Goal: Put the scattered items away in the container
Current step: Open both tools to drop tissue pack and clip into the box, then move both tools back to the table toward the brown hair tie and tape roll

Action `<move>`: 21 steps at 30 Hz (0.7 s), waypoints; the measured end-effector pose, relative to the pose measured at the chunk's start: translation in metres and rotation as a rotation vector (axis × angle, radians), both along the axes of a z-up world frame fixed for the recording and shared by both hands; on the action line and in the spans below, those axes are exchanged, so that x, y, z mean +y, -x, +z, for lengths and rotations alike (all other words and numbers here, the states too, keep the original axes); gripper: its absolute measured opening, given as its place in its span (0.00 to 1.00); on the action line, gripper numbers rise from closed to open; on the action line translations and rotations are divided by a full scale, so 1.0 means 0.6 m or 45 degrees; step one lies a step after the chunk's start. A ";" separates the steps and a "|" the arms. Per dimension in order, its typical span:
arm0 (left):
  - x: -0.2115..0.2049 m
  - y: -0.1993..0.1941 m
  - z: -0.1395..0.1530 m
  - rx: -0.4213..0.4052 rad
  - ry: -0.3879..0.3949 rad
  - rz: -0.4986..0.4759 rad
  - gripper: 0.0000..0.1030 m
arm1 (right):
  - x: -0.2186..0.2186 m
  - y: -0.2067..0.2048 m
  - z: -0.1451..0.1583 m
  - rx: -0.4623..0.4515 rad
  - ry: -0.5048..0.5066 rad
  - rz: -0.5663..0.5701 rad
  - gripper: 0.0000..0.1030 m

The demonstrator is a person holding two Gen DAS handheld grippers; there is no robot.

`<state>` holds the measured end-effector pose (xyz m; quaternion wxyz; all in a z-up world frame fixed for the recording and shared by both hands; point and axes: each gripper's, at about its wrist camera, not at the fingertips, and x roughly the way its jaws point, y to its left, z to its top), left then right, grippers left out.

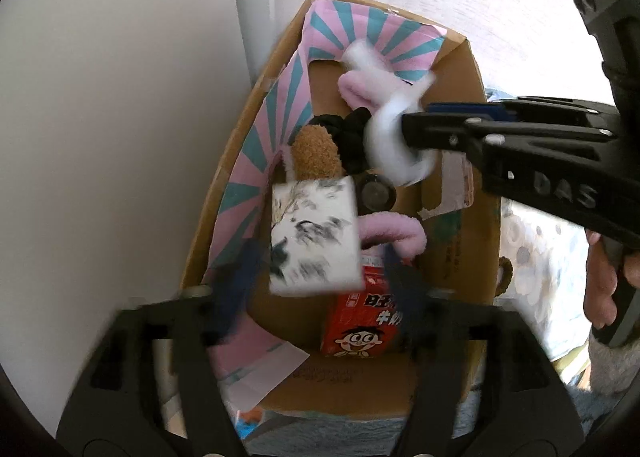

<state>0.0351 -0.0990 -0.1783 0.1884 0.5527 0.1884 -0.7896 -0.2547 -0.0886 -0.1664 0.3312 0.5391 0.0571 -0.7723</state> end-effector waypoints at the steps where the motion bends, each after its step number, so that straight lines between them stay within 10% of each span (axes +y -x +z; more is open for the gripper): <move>1: -0.001 0.000 0.004 0.013 0.009 0.012 0.92 | 0.004 0.000 -0.001 -0.013 0.010 -0.005 0.27; 4: 0.001 -0.004 0.023 0.061 0.067 0.024 0.94 | 0.010 0.001 0.015 0.082 -0.039 -0.080 0.75; 21: 0.029 -0.006 0.042 0.042 0.181 -0.010 0.95 | 0.066 -0.005 0.051 0.088 0.089 -0.187 0.76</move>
